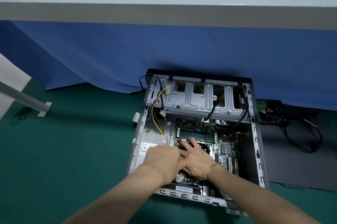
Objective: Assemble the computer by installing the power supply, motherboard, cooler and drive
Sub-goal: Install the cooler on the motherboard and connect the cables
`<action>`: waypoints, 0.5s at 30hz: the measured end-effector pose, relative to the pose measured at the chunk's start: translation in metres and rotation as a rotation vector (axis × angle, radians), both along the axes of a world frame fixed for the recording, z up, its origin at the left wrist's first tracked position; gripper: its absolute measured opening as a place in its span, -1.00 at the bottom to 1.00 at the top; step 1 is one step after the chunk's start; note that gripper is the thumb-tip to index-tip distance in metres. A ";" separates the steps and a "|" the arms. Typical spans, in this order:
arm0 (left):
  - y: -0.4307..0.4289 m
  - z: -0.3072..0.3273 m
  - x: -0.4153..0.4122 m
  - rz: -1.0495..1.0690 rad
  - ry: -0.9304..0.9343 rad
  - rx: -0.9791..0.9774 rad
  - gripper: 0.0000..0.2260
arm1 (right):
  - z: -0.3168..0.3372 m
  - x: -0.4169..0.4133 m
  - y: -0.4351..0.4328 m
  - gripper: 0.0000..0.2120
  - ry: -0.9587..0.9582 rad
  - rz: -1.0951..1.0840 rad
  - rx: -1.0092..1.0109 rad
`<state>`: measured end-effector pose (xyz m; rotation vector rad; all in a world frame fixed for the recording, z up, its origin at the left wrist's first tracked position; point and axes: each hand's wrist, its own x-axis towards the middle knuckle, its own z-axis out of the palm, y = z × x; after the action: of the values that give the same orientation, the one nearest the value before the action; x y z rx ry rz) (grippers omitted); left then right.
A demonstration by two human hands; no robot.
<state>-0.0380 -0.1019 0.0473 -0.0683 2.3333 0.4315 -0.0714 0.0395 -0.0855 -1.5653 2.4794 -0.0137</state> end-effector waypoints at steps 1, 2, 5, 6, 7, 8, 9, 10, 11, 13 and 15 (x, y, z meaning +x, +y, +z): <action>-0.001 0.003 -0.004 0.366 -0.145 0.177 -0.67 | -0.001 0.000 0.001 -0.66 0.029 -0.009 -0.009; -0.002 0.005 -0.008 0.623 -0.286 0.295 -0.68 | -0.002 0.000 0.000 -0.65 0.021 -0.021 -0.007; 0.004 0.004 -0.010 0.408 -0.165 0.052 -0.88 | -0.008 0.000 -0.002 -0.55 -0.009 -0.056 -0.011; 0.010 0.009 -0.011 0.134 -0.015 -0.087 -0.90 | -0.010 -0.001 -0.003 -0.55 -0.013 -0.067 -0.013; 0.016 0.014 -0.012 -0.161 0.093 -0.175 -0.85 | -0.011 -0.002 -0.003 -0.57 -0.026 -0.068 0.003; 0.024 0.014 -0.009 -0.430 0.149 -0.188 -0.82 | -0.012 -0.003 -0.003 -0.63 -0.048 -0.065 0.031; 0.032 0.014 -0.004 -0.673 0.174 -0.218 -0.81 | -0.014 -0.003 -0.002 -0.71 -0.064 -0.063 0.048; 0.037 0.013 -0.002 -0.794 0.196 -0.269 -0.79 | -0.017 -0.002 -0.001 -0.76 -0.066 -0.069 0.049; 0.039 0.009 -0.003 -0.807 0.218 -0.325 -0.76 | -0.017 -0.002 -0.002 -0.77 -0.074 -0.080 0.039; 0.037 0.011 -0.007 -0.626 0.203 -0.301 -0.73 | -0.015 -0.002 -0.003 -0.75 -0.141 -0.092 0.013; 0.026 0.010 -0.016 -0.221 0.045 -0.107 -0.66 | -0.012 -0.002 -0.003 -0.78 -0.132 -0.082 -0.039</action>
<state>-0.0543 -0.0760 0.0574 0.1484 2.3743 0.2005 -0.0731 0.0369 -0.0974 -1.4275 2.4521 -0.1728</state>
